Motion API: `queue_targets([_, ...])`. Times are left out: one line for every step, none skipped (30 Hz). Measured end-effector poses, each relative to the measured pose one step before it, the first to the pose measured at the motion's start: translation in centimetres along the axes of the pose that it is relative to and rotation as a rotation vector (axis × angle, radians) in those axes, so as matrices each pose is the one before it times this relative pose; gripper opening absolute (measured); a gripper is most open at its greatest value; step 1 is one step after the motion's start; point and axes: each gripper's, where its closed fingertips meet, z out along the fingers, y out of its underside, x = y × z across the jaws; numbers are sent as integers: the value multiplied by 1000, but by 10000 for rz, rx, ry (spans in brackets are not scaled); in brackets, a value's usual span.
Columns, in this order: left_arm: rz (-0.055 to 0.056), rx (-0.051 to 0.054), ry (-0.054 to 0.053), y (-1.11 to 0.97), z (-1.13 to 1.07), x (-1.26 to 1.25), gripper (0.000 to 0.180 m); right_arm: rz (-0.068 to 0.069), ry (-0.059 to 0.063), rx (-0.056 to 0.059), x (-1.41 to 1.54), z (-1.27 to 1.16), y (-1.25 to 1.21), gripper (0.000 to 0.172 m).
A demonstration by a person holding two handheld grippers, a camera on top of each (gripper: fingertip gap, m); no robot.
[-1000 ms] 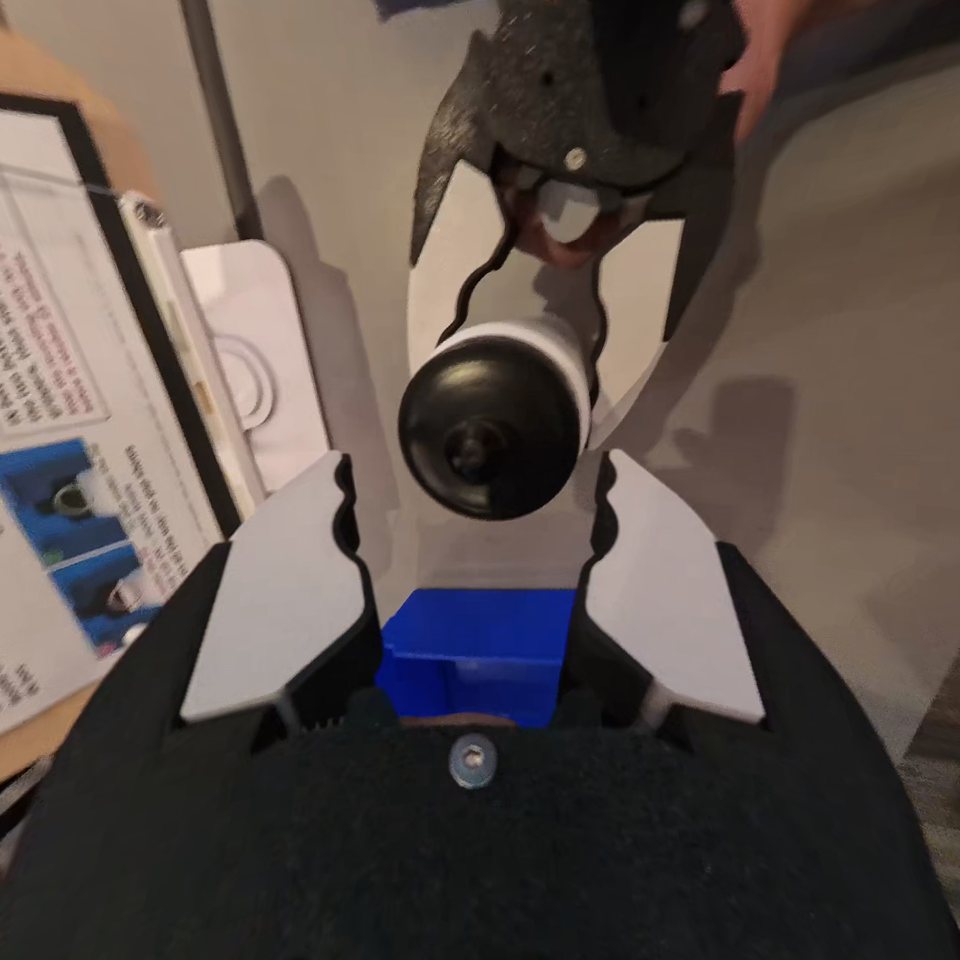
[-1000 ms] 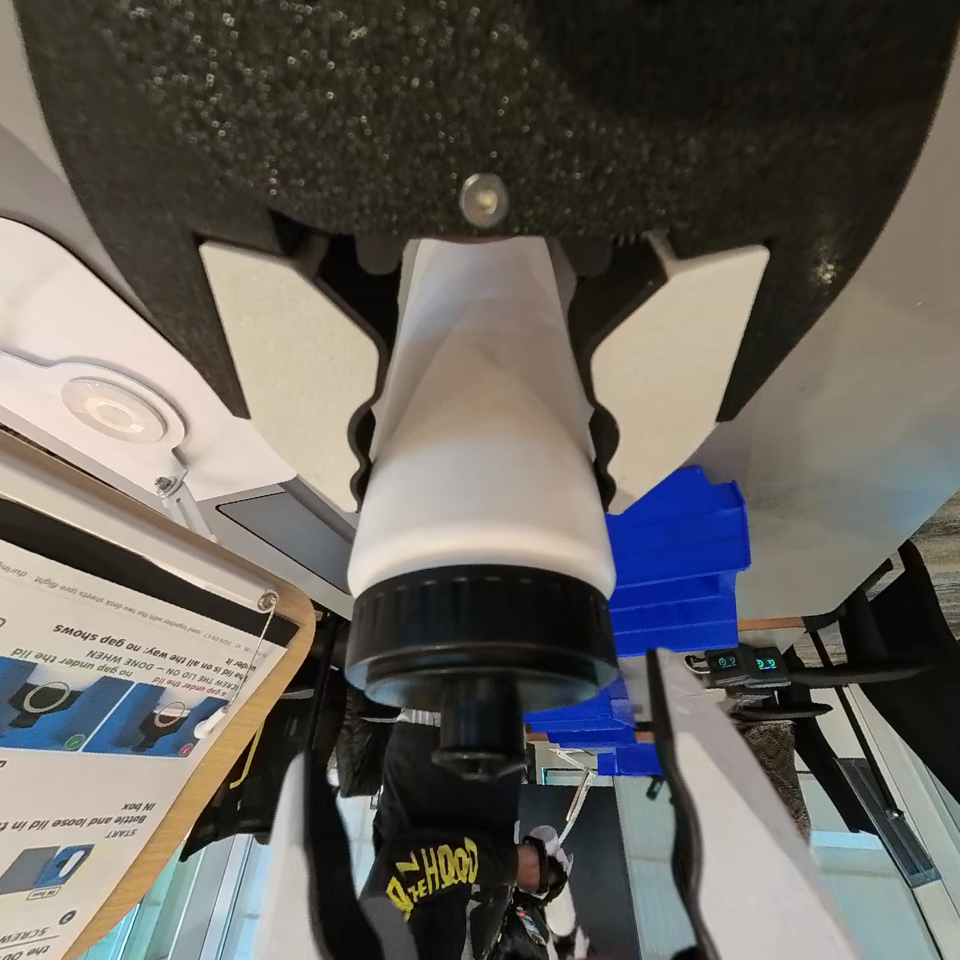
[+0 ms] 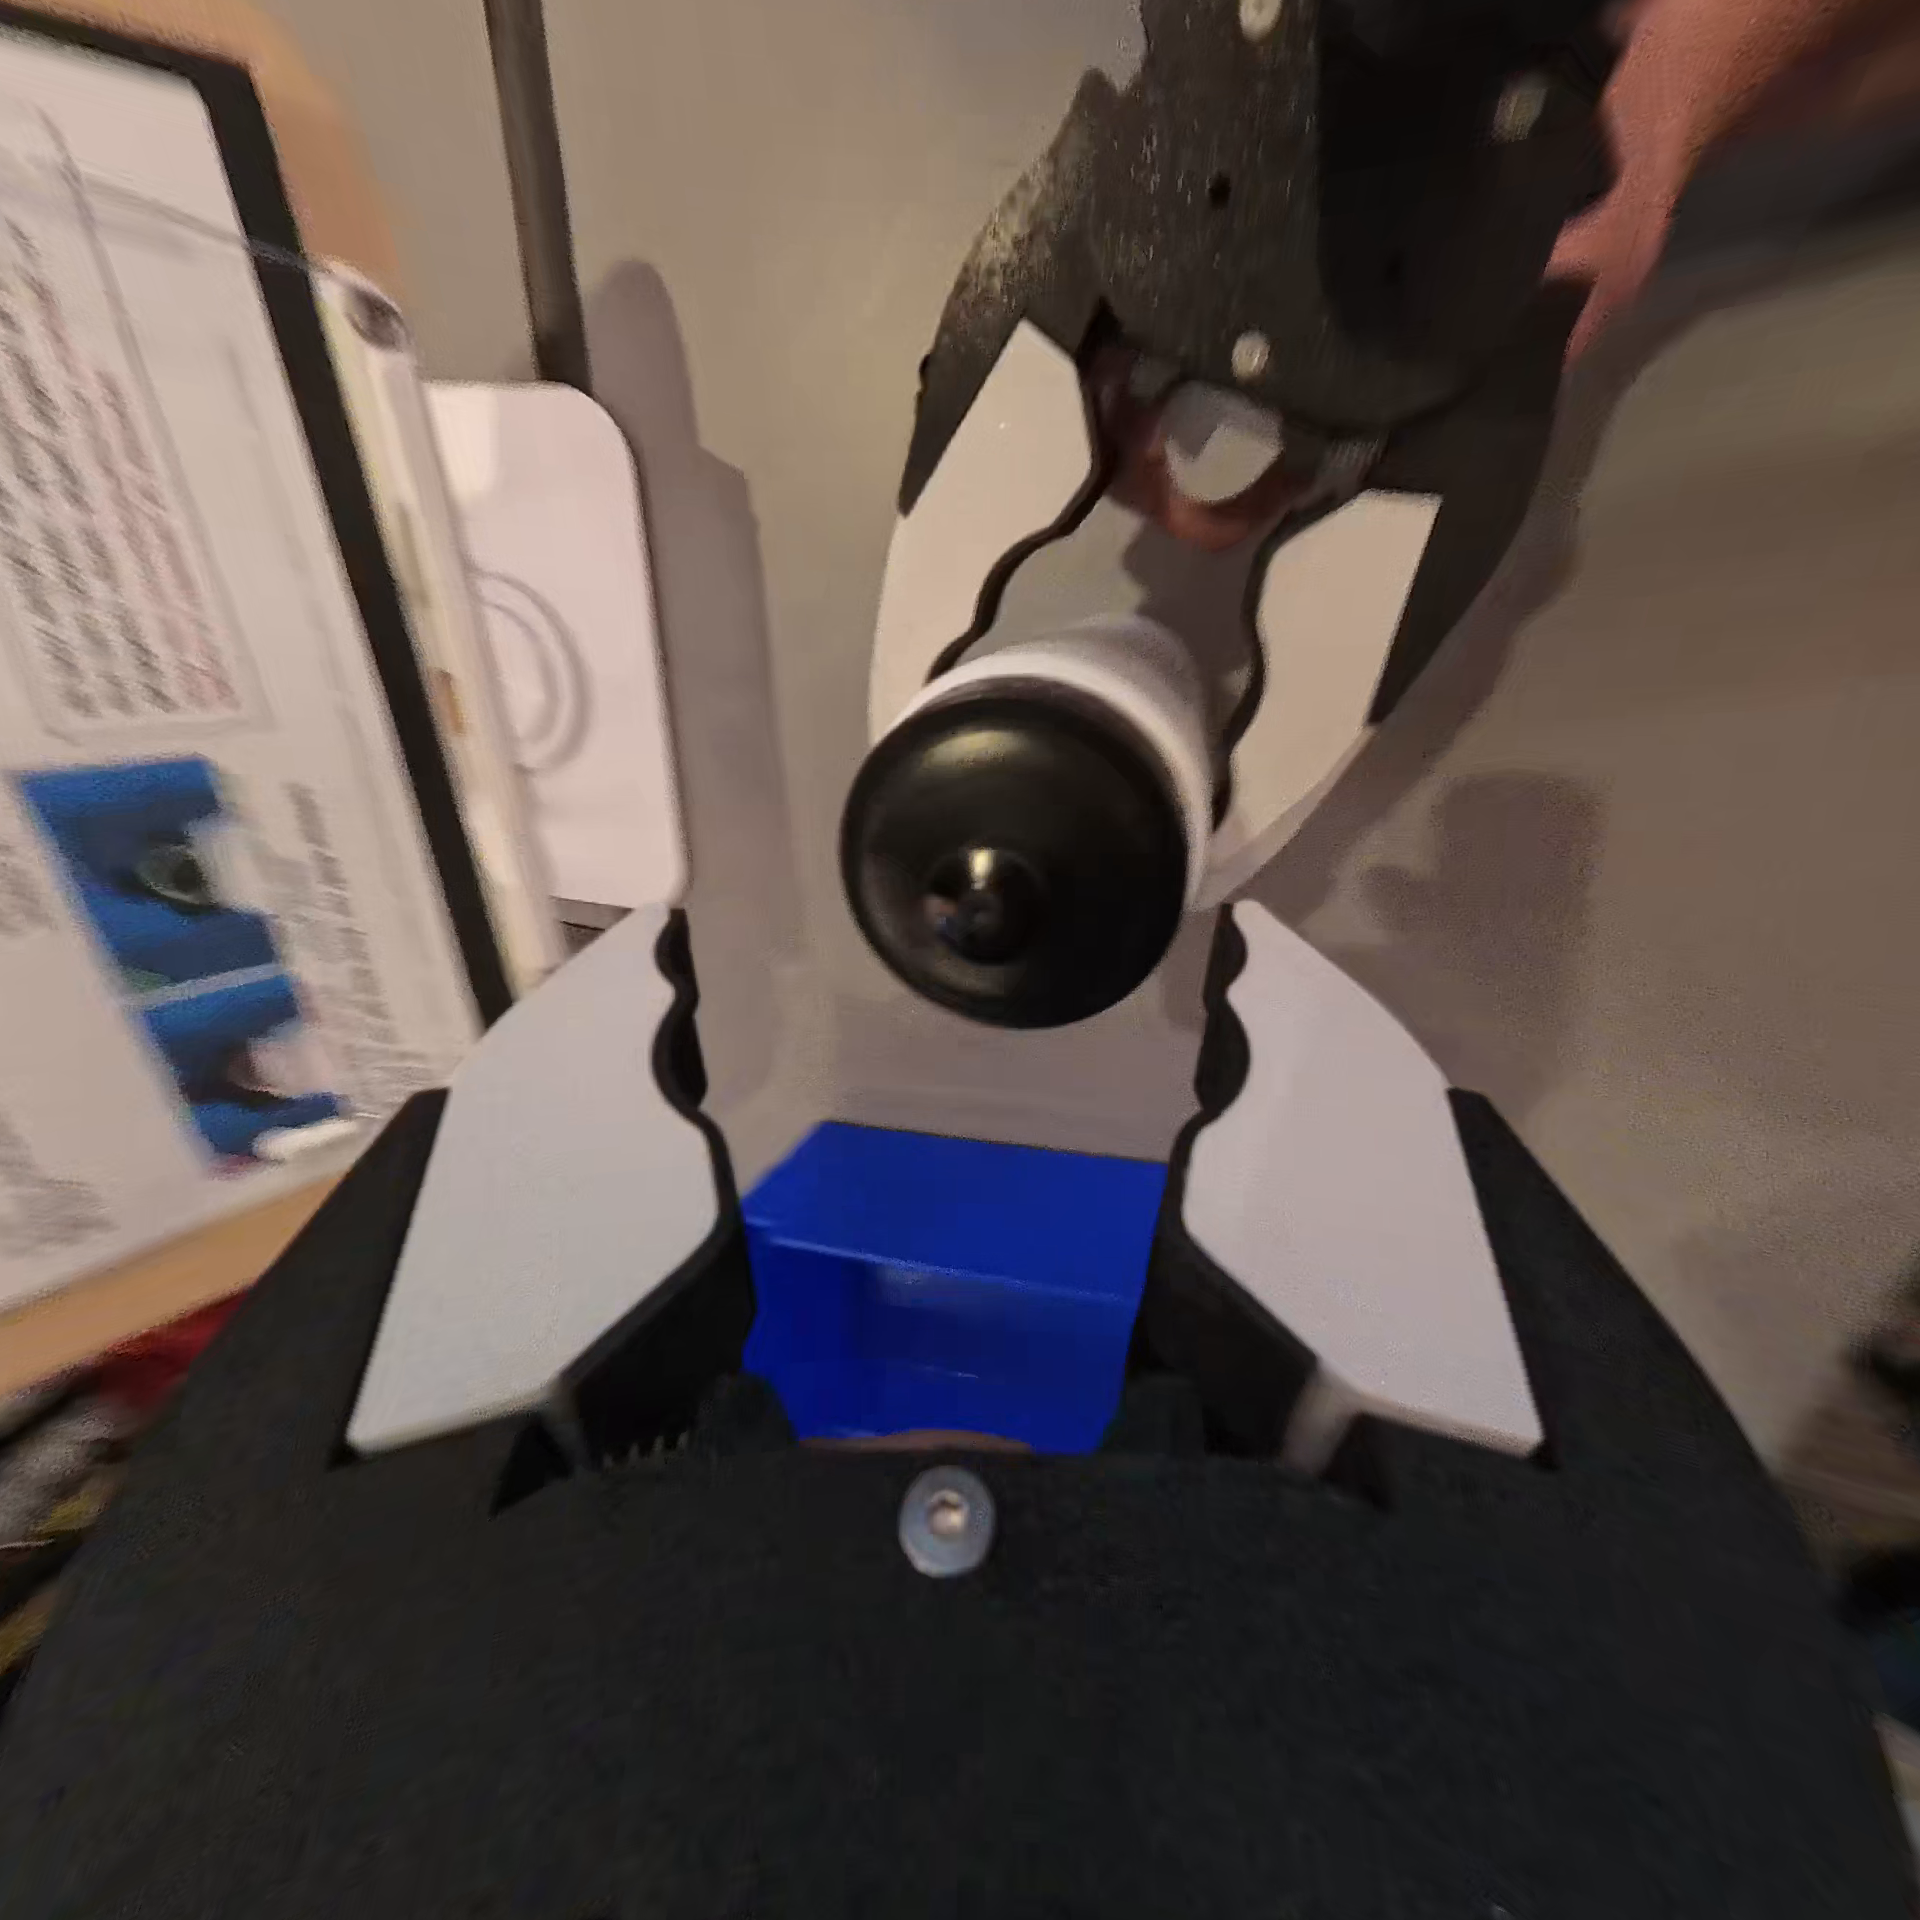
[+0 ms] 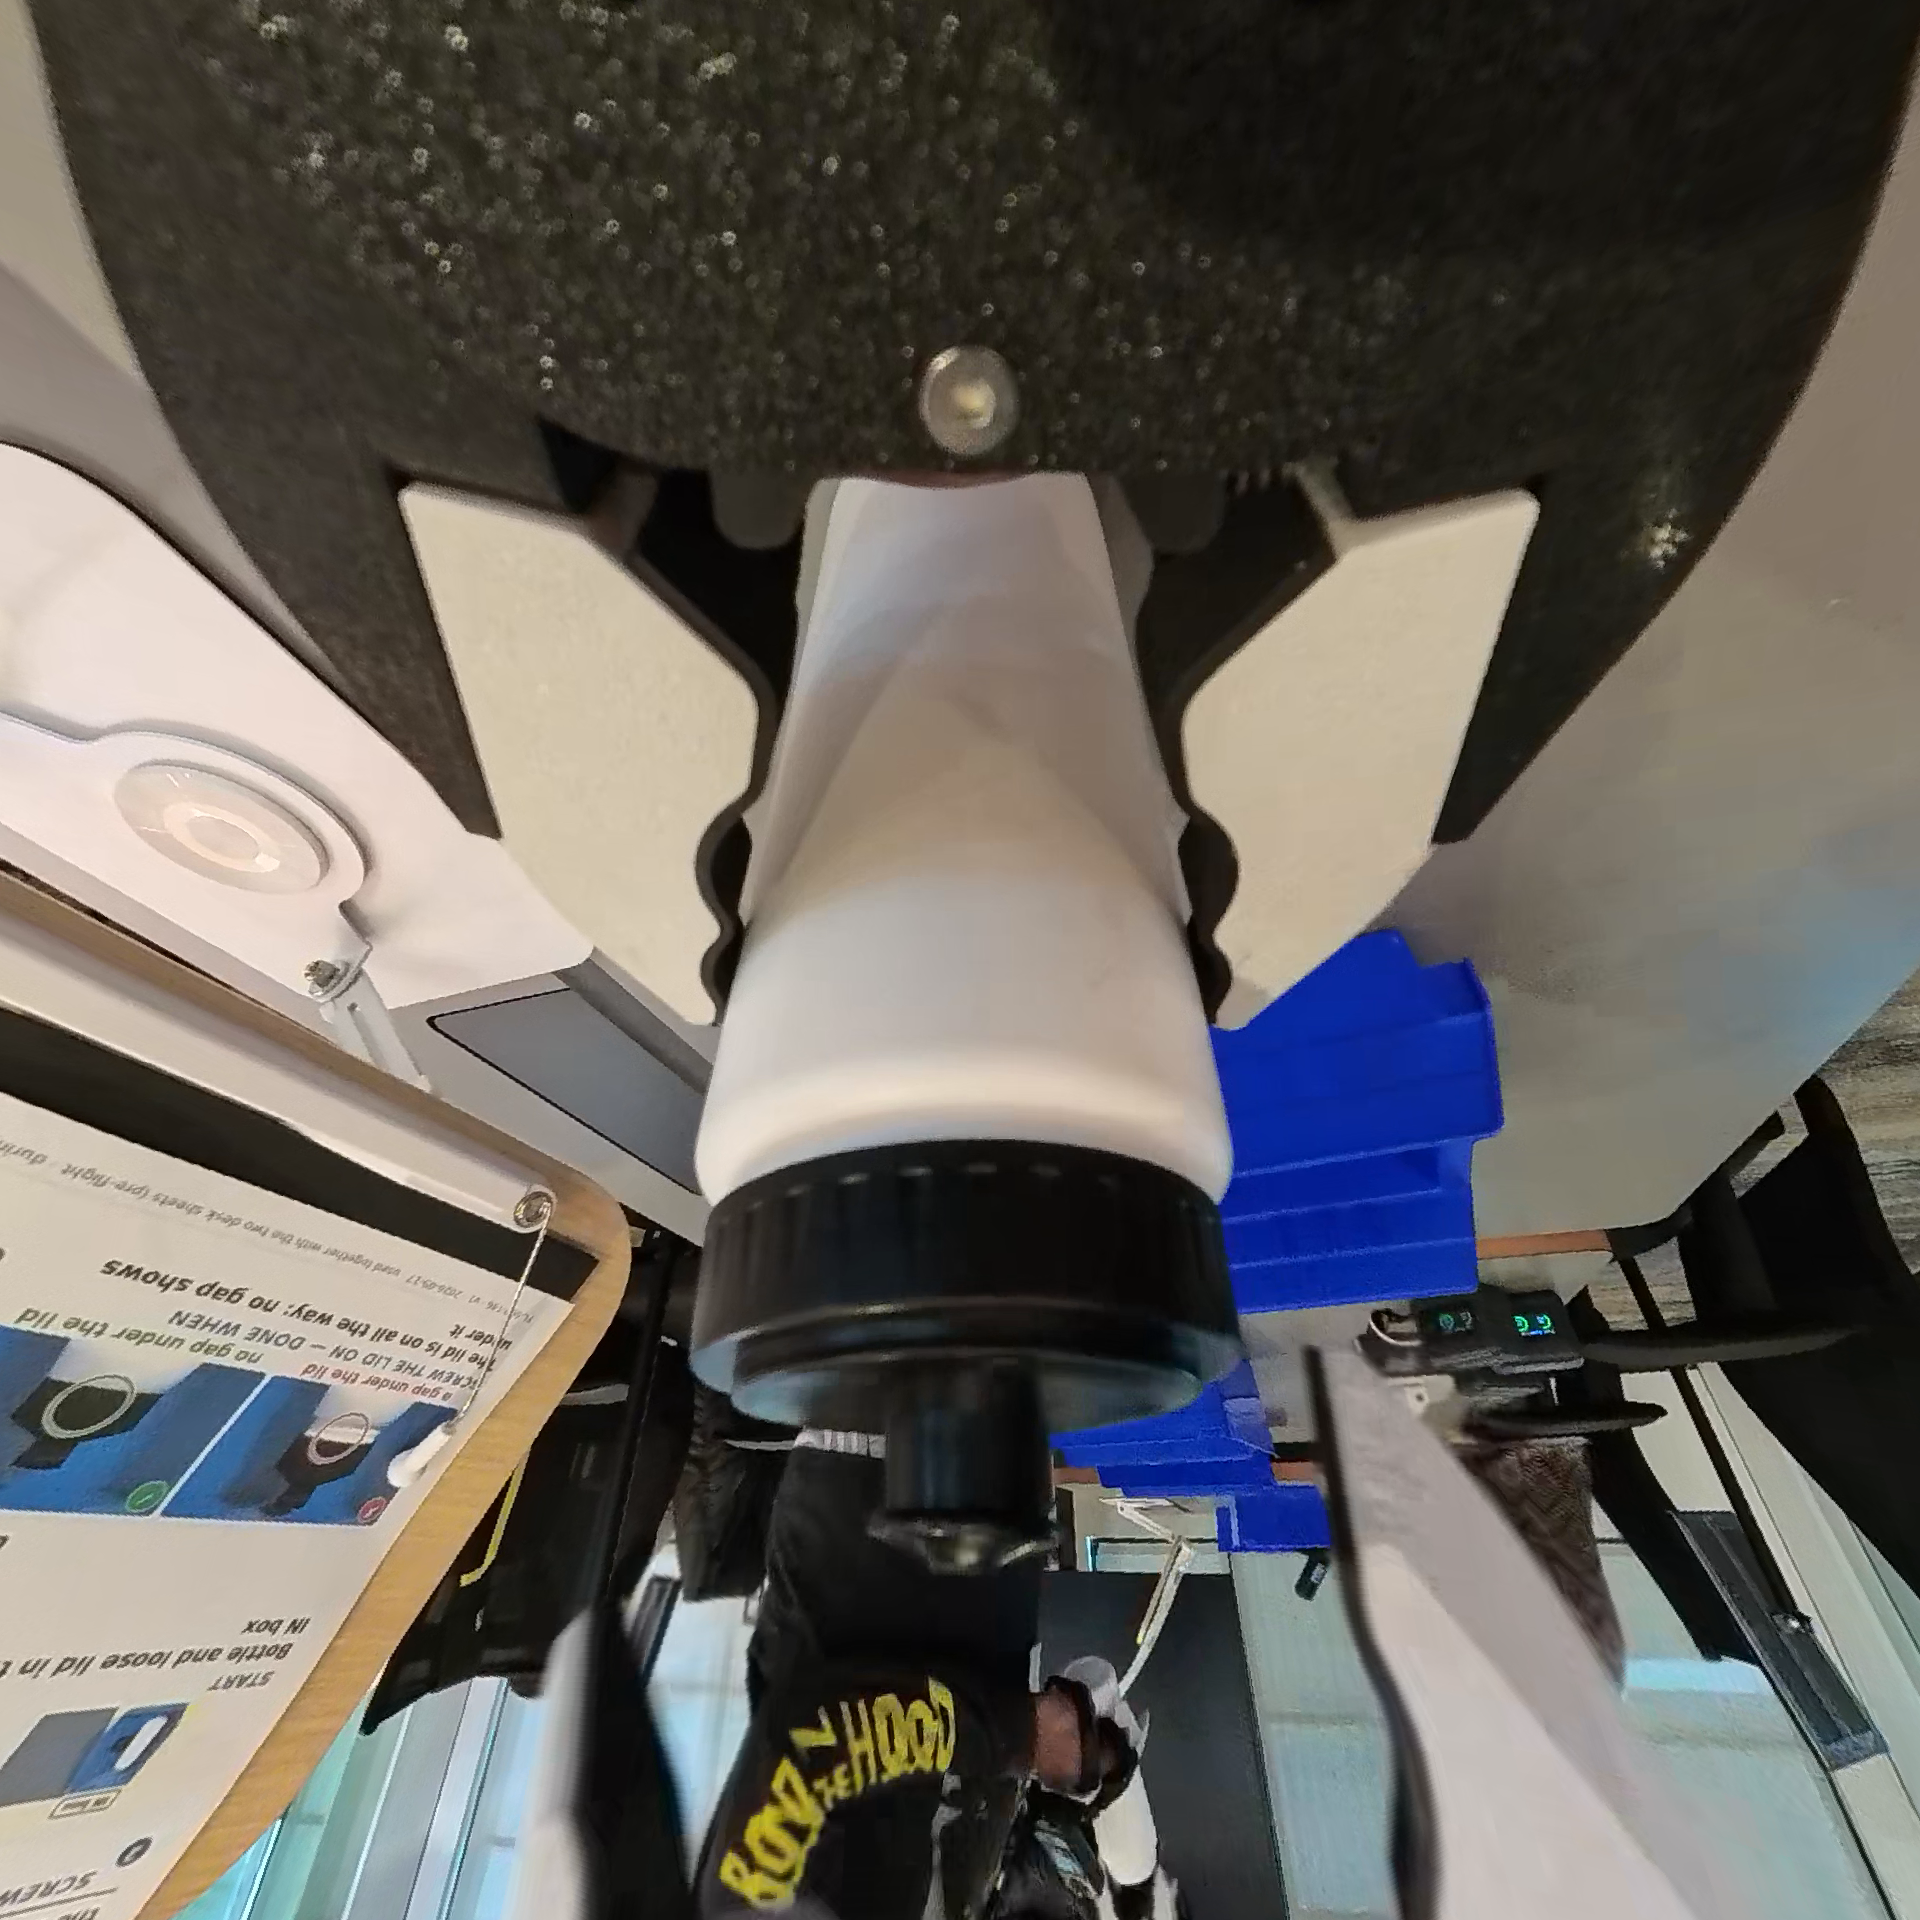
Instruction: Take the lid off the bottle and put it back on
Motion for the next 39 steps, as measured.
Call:
queue_targets([644,35,90,174,108,180,93,-16,-1,-16,-18,-7,10,82])
queue_targets([293,75,573,-9,135,714,89,-2,0,-4,-13,0,4,82])
queue_targets([-85,193,599,-316,123,545,85,10,0,8,20,0,-9,82])
queue_targets([-266,250,504,-494,81,297,86,10,0,12,14,13,4,82])
queue_targets([-187,105,330,-307,105,76,89,13,-1,9,17,2,-2,82])
queue_targets([-11,-87,-1,20,181,-307,89,14,-1,8,19,16,9,82])
queue_targets([91,-154,-210,183,285,-483,90,5,0,6,2,-4,-7,82])
queue_targets([114,-160,-153,228,366,-281,90,4,1,2,-1,2,7,82])
queue_targets([75,-144,4,195,386,9,88,-1,2,-5,-5,-9,7,82])
queue_targets([22,-134,127,154,317,173,83,-3,1,-10,-1,1,2,82])
queue_targets([-101,-95,121,43,136,170,73,-3,6,-9,10,-6,11,82])
queue_targets([-226,-8,45,-24,-39,58,73,-14,-20,-2,-38,-4,2,82])
queue_targets([-186,33,52,38,-65,76,73,-26,-42,0,-78,8,-1,82])
queue_targets([-264,26,20,67,-16,4,73,-9,-8,-16,-56,49,7,82])
queue_targets([-540,-21,22,43,14,-35,73,40,38,-17,21,59,-3,82])
queue_targets([-652,-67,1,29,7,-1,73,16,31,-1,4,54,-2,82])
queue_targets([-506,-75,-84,24,-15,62,73,12,-3,4,-4,9,4,82])
queue_targets([-422,-74,-143,38,-6,103,73,-61,-44,-9,-103,-18,12,82])
queue_targets([-655,-79,-168,24,17,42,73,-48,-10,-30,-71,-12,7,82])
queue_targets([-1041,-106,-120,0,17,-12,73,16,31,-39,29,5,8,82])
queue_targets([-1236,-94,-65,-12,-10,9,73,8,25,-16,10,13,8,82])
queue_targets([-1057,-21,-72,-48,2,12,73,-1,6,2,-3,18,-3,82])
queue_targets([-564,21,-139,-77,9,-21,73,14,3,4,27,-10,6,82])
queue_targets([-161,5,-147,-42,1,-8,73,19,22,1,57,-8,0,82])
queue_targets([8,-22,-57,36,-18,37,73,-4,-14,11,-15,-27,-2,82])
queue_targets([113,-44,17,137,-38,27,73,-33,-19,4,-61,-13,5,82])
queue_targets([273,-59,26,209,-118,-44,73,-28,-3,-13,-56,25,4,82])
queue_targets([428,-23,-42,216,-202,-202,72,30,11,-14,42,23,6,82])
queue_targets([514,45,-119,131,-237,-359,77,22,-6,21,40,11,-6,82])
queue_targets([664,136,-62,7,-267,-302,88,28,-11,41,40,11,-1,82])
queue_targets([891,206,62,-40,-285,-74,94,24,-9,43,26,23,-6,82])
queue_targets([981,305,44,-106,-279,-11,91,26,-3,31,25,8,1,82])
queue_targets([954,370,-14,-146,-216,-32,91,11,-2,13,10,0,4,82])
queue_targets([789,195,-20,123,-73,-47,89,-6,-2,-7,-12,-3,9,82])
queue_targets([520,35,214,270,98,190,90,-11,-1,-21,-21,-11,7,82])
queue_targets([303,109,572,70,164,622,90,-8,1,-13,-16,-13,8,82])
queue_targets([104,277,516,-264,178,472,90,0,0,-1,0,-1,1,82])
queue_targets([2,278,228,-365,216,7,90,9,-1,5,15,7,4,82])
queue_targets([12,93,-8,-131,281,-327,90,10,-2,1,21,10,8,82])
